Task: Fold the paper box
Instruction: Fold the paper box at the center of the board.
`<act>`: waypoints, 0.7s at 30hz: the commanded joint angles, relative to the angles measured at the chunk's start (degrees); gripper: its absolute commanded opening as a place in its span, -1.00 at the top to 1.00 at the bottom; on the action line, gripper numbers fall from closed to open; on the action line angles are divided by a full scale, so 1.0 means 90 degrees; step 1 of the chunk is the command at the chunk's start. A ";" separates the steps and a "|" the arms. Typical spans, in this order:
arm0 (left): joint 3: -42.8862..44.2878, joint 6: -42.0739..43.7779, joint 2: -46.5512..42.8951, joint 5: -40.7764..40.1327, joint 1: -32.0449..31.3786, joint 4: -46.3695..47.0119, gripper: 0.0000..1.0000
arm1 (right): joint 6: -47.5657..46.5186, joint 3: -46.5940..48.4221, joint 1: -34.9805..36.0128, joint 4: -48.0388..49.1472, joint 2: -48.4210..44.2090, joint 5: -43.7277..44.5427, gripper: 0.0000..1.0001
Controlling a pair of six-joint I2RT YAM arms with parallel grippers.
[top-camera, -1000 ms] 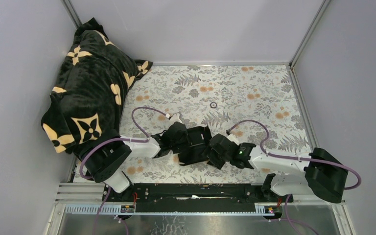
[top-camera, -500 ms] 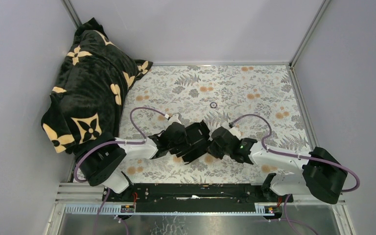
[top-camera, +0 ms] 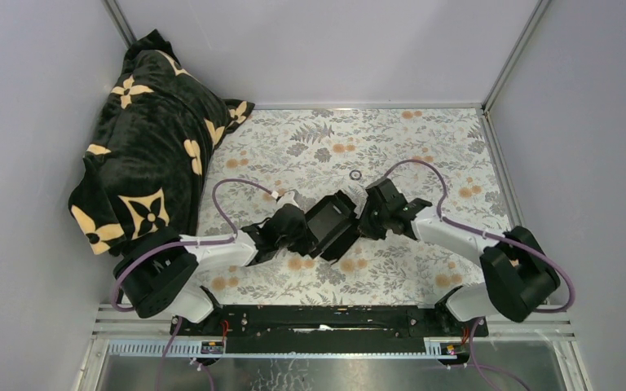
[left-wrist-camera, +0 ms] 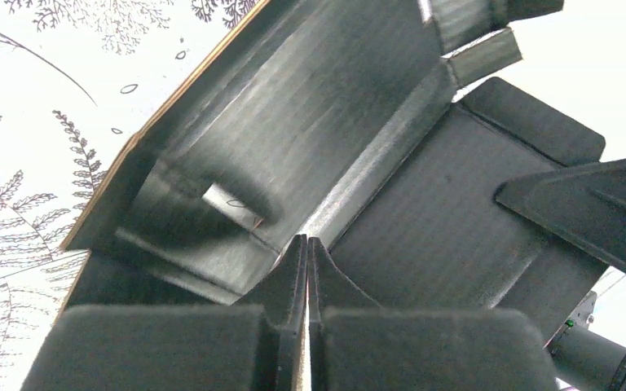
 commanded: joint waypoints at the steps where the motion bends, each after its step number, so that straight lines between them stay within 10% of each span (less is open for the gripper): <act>1: 0.0114 0.0142 -0.0260 0.0076 -0.0056 -0.0229 0.99 | -0.1731 0.0312 -0.0142 -0.0734 0.0670 -0.0866 0.53; 21: 0.0413 0.0321 0.0666 0.0007 -0.0060 -0.0065 1.00 | -0.2441 0.0652 -0.0252 -0.1134 0.0775 -0.1020 0.06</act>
